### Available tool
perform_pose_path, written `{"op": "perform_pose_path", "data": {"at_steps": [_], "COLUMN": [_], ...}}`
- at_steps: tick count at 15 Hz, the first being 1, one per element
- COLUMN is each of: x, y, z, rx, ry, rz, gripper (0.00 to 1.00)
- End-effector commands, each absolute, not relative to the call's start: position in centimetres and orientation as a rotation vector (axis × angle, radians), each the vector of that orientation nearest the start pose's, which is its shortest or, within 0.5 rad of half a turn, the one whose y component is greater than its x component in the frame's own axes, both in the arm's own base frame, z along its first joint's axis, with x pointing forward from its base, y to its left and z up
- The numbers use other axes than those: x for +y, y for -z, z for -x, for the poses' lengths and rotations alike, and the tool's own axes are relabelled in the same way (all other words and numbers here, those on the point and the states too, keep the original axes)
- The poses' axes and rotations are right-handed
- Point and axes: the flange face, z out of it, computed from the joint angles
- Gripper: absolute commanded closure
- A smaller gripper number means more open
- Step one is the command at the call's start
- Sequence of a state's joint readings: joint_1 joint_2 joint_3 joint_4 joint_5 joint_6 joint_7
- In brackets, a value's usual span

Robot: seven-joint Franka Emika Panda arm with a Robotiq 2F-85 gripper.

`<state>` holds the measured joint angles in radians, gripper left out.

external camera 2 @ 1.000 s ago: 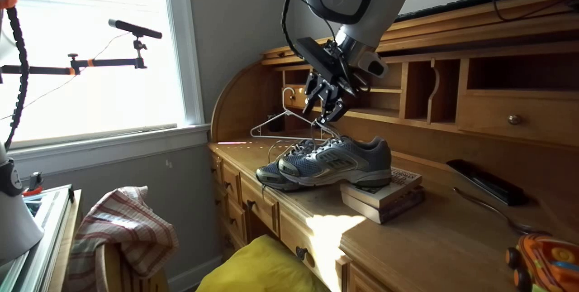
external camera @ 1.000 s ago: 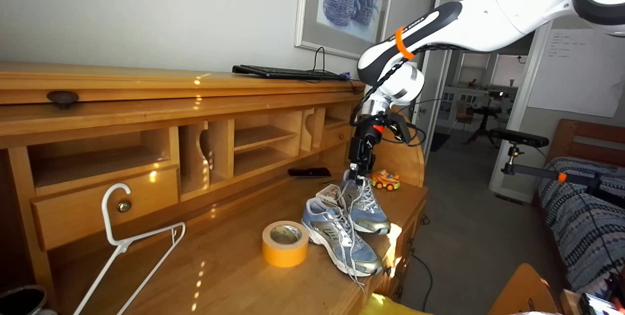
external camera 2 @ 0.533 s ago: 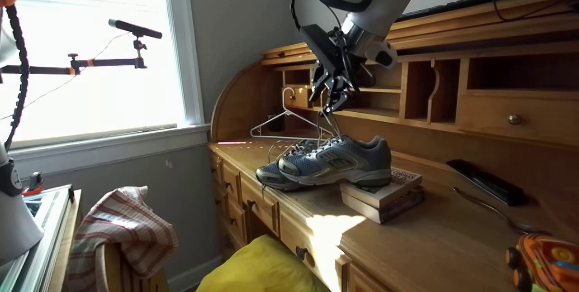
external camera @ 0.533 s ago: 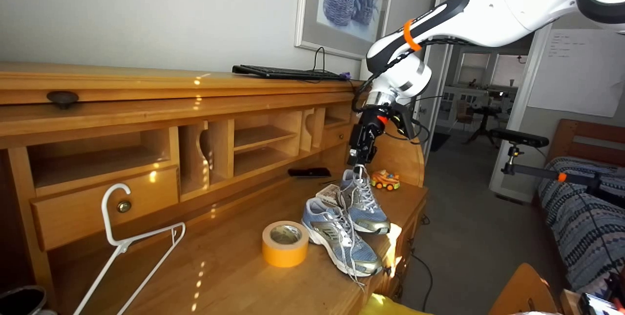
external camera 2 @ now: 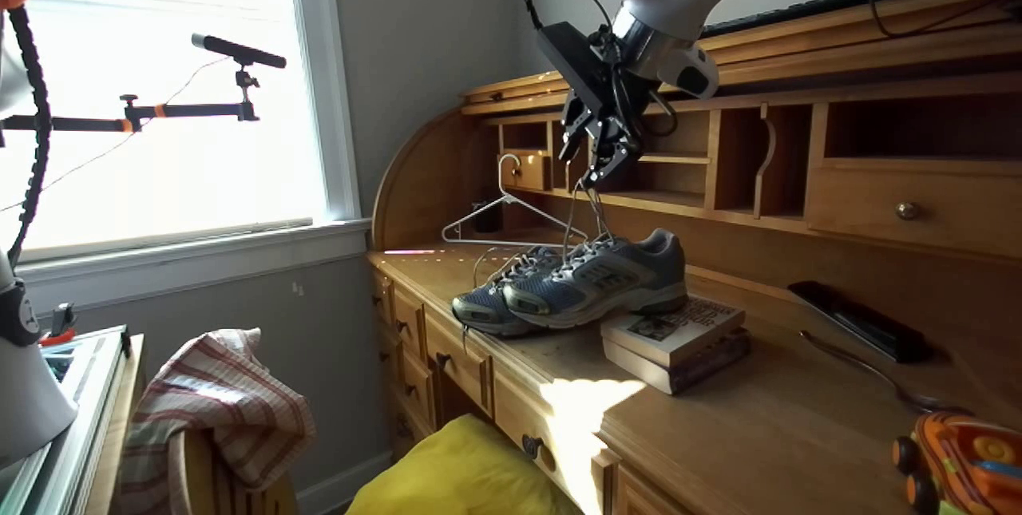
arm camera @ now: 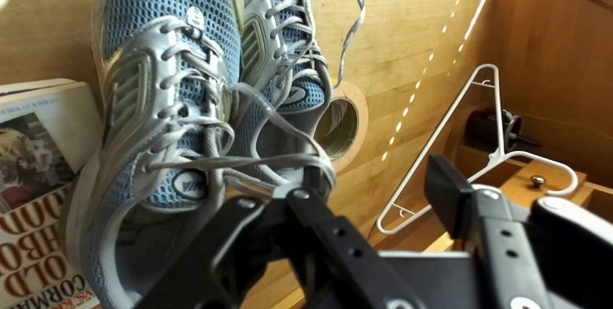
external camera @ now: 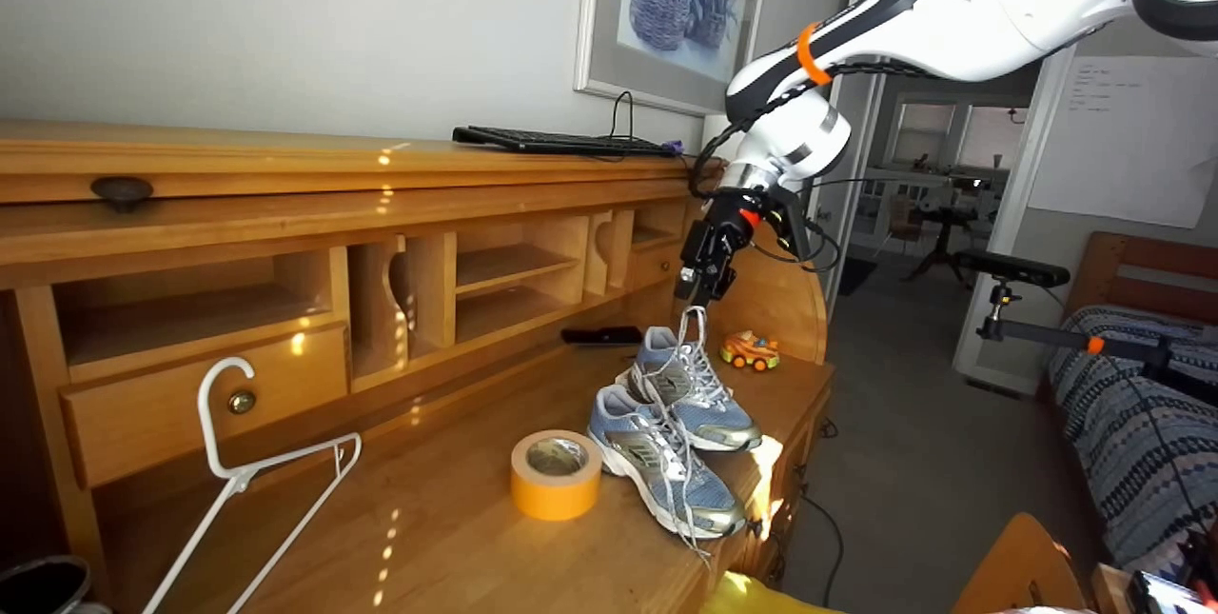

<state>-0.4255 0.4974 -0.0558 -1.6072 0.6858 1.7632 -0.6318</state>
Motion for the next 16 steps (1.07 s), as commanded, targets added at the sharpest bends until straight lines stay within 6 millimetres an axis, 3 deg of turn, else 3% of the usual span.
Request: {"op": "perform_pose_path", "data": {"at_steps": [1,9,13,16], "x": [-25.8,-26.7,-26.5,-26.7], "y": [-35.2,-36.7,-36.0,-34.6], "z": [-59.9,-58.6,-57.7,-57.1], "rx": [0.124,0.145,0.18,0.243], "ry": [0.115,0.125,0.071,0.031], "rz": [2.403,2.432,2.457,2.462], "gripper": [0.41,0.36,0.35,0.41]}}
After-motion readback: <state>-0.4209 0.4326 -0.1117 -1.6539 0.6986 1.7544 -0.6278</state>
